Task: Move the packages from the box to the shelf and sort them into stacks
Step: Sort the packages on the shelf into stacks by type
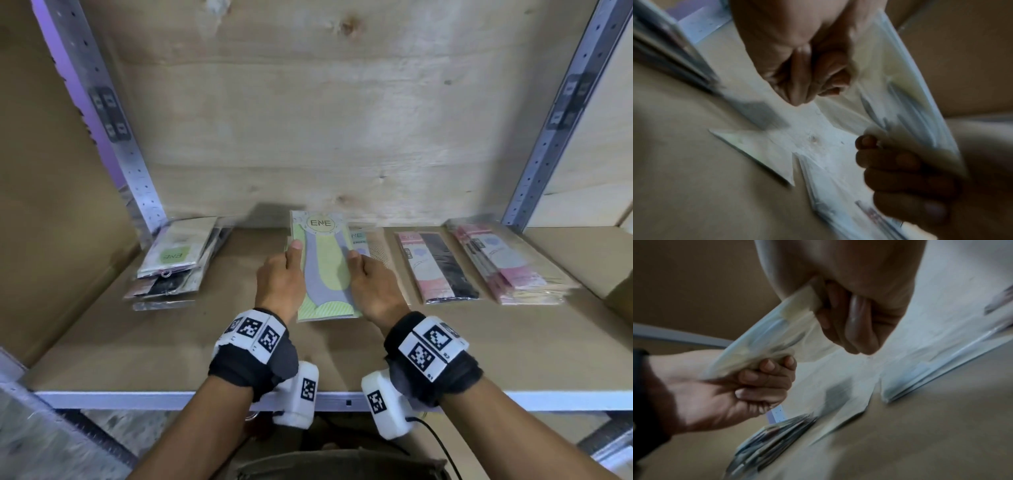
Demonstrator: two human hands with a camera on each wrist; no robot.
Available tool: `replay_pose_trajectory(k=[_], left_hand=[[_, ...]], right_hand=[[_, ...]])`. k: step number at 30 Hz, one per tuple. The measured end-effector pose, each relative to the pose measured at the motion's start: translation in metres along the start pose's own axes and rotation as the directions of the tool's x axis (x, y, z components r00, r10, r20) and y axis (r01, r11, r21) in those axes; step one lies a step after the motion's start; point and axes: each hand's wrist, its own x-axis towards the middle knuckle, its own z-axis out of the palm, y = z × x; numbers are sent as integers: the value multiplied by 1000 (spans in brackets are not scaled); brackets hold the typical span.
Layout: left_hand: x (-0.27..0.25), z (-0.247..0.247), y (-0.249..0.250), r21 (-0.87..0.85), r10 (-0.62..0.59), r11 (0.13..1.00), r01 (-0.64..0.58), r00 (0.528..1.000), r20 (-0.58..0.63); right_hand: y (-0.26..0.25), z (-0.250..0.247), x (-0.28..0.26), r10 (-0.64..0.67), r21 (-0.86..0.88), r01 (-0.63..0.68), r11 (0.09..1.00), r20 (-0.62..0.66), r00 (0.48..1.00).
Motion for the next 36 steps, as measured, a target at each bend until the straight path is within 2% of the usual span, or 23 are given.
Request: replay_pose_trajectory(k=[3,6,9,11,14,16,20,25,27,36], left_hand=[[6,1,-6,-173,-59,983,61,998,18],[15,-5,-8,-158,-90,984,87,996,-9],[31,-17,-13,-115,-151,979,169,978,146],[38,-27,-16,-141,-184,963,231,940,288],[49,-36,-22,-25,-132,988,154,910,392],[54,-38,-24,45,-111,994,101,912,396],[58,-30,-29,125,-133,988,94,926,353],[61,-21,-31,238,-221,962,133,892,394],[61,-19,-31,273,-226,954,124,895,384],[66,-15,-36,262,-242,954,148,896,373]], right_hand=[[-3,4,5,31,87,-31,996,5,1000],[-6,5,11,51,178,-50,983,4,999],[-11,0,20,134,233,-171,957,167,977],[-15,-3,27,180,236,-248,940,275,944],[-22,-7,39,216,173,-287,942,342,915],[-26,-9,47,235,142,-307,941,379,895],[-31,-4,64,273,-21,-291,957,417,867],[-34,11,81,310,-296,-210,932,347,885],[-33,16,84,308,-386,-166,907,341,888],[-35,27,94,295,-544,-82,835,317,901]])
